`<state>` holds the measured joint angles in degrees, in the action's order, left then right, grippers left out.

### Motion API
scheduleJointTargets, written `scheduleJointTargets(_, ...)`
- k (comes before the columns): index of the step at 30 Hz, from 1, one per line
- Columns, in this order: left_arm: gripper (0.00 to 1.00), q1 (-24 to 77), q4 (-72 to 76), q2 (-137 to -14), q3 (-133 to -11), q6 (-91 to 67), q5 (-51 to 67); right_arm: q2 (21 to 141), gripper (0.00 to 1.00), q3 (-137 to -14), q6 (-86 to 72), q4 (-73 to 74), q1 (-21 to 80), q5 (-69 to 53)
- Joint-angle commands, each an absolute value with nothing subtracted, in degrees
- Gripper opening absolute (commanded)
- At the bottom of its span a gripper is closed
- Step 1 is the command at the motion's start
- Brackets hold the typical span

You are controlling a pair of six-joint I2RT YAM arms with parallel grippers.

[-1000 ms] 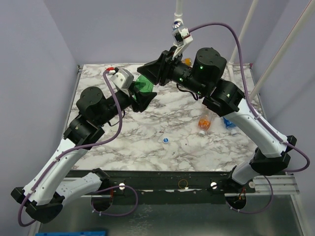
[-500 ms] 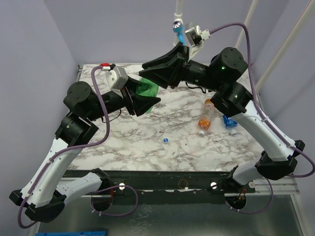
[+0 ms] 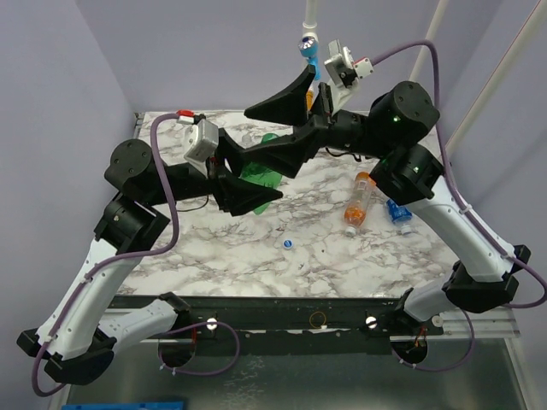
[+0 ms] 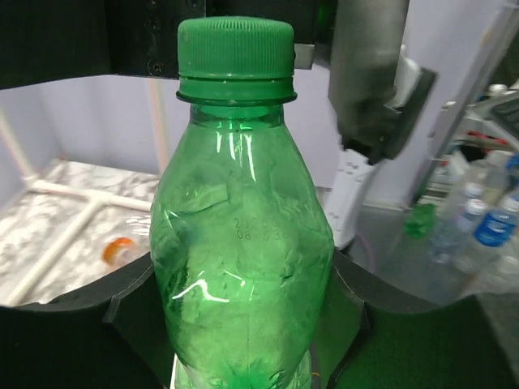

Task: Unscrew the bottle caps
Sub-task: Unscrew the bottle cap from the plastic bottle.

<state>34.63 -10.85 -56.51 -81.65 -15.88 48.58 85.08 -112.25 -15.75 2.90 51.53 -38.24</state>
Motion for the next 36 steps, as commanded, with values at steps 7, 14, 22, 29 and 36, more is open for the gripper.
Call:
scheduleJointTargets(7, 0.00, 34.7, -9.8, -53.3, -73.8, 3.5, 21.6, 92.7, 1.00, -125.2, -16.8, 22.8, 52.9, -8.8)
scheduleJointTargets(14, 0.00, 34.8, -9.6, -53.7, -73.1, 4.8, 15.7, 94.6, 0.86, -126.8, -16.6, 24.8, 53.4, -6.2)
scheduleJointTargets(22, 0.00, 34.8, -8.7, -54.1, -72.7, 4.0, 11.4, 91.6, 0.60, -121.5, -17.3, 21.6, 53.5, -3.9)
scheduleJointTargets(29, 0.00, 34.8, -8.1, -54.3, -72.1, 2.7, 12.2, 90.3, 0.21, -118.2, -18.1, 17.6, 53.5, -4.7)
scheduleJointTargets(36, 0.00, 34.7, -8.0, -54.2, -72.9, -3.3, 22.1, 89.2, 0.01, -117.9, -15.2, 14.3, 53.4, -12.0)
